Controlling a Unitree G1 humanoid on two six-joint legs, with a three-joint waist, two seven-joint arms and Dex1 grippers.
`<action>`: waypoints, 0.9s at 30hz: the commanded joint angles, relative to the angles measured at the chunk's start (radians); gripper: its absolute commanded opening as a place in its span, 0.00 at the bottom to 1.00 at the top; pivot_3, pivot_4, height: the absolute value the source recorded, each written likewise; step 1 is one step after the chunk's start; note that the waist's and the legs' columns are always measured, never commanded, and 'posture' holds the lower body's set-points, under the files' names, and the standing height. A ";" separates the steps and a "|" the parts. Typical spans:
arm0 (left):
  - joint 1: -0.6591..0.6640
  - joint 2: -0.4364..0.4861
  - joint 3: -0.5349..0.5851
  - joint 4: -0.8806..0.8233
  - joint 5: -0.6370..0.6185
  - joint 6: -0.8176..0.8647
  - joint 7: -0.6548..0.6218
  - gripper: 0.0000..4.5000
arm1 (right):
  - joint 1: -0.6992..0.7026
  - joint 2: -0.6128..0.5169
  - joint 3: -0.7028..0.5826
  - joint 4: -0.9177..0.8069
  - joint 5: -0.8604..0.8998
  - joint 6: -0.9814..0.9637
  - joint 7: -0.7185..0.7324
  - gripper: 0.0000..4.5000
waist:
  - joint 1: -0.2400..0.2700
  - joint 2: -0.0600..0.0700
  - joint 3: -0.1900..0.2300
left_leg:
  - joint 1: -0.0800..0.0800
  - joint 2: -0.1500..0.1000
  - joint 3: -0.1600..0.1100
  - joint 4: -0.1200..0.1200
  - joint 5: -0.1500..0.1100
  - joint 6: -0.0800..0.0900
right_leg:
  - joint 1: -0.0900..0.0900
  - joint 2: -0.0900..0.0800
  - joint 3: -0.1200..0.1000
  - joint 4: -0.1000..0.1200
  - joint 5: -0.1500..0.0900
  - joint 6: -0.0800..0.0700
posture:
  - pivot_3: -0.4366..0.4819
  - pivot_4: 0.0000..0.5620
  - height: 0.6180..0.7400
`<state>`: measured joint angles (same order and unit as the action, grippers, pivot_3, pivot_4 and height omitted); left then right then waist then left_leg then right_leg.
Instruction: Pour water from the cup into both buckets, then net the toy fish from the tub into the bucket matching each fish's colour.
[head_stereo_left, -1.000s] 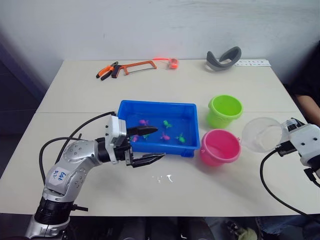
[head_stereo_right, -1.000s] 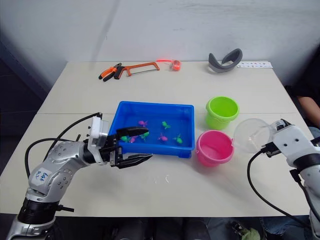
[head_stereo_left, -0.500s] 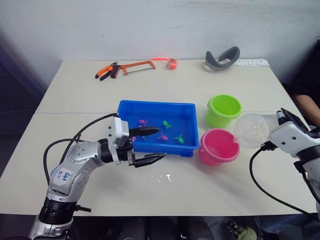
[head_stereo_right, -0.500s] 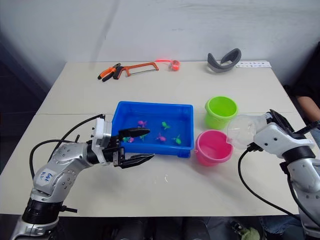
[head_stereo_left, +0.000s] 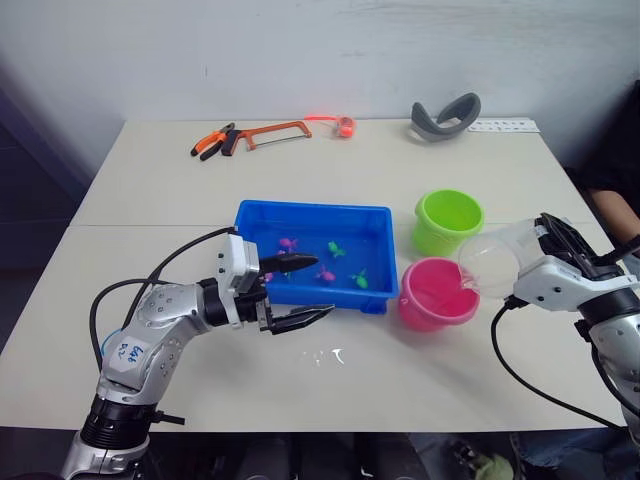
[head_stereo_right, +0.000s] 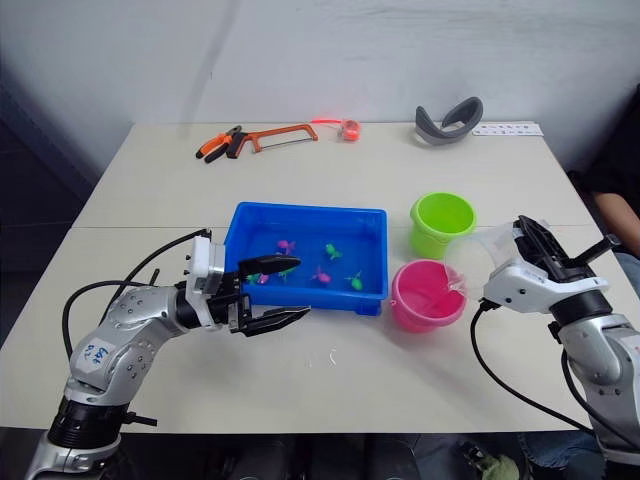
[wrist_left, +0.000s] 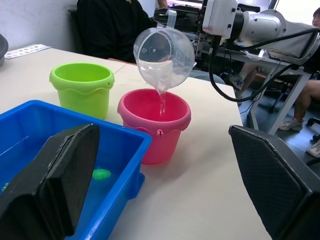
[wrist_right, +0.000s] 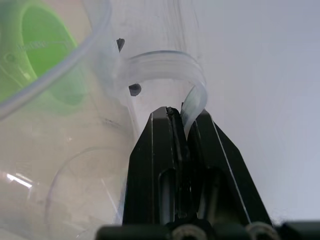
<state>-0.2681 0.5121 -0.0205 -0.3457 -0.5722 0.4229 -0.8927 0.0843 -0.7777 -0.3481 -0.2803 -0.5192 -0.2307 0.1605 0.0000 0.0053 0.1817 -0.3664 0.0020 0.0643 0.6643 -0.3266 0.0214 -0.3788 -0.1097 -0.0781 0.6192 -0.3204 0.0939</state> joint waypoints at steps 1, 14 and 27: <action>0.005 -0.004 0.001 -0.030 0.004 -0.023 0.002 1.00 | -0.015 -0.014 -0.016 0.002 -0.024 -0.042 -0.042 0.01 | 0.000 0.000 0.000 | 0.000 0.000 0.000 0.000 0.000 0.000 | 0.000 0.000 0.000 0.000 0.000 0.000 | 0.48 0.27 1.00; 0.007 -0.007 0.000 -0.031 0.002 -0.028 0.006 1.00 | -0.037 -0.022 -0.007 0.050 -0.123 -0.113 -0.112 0.01 | 0.000 0.000 0.000 | 0.000 0.000 0.000 0.000 0.001 -0.001 | 0.000 0.000 0.000 0.001 0.000 0.000 | 0.48 0.27 1.00; -0.065 -0.018 -0.041 -0.030 0.046 -0.032 0.011 1.00 | -0.052 -0.034 -0.005 0.059 -0.150 -0.154 -0.131 0.01 | 0.000 0.000 0.000 | 0.000 0.000 0.000 0.001 0.001 -0.001 | 0.000 0.000 0.000 0.001 0.000 0.000 | 0.48 0.27 1.00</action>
<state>-0.3104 0.4898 -0.0539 -0.3458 -0.5398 0.4126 -0.8801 0.0452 -0.7924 -0.3363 -0.2039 -0.6707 -0.3736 0.0499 -0.0002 0.0052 0.1818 -0.3661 0.0019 0.0643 0.6649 -0.3256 0.0208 -0.3787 -0.1091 -0.0778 0.6201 -0.3204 0.0939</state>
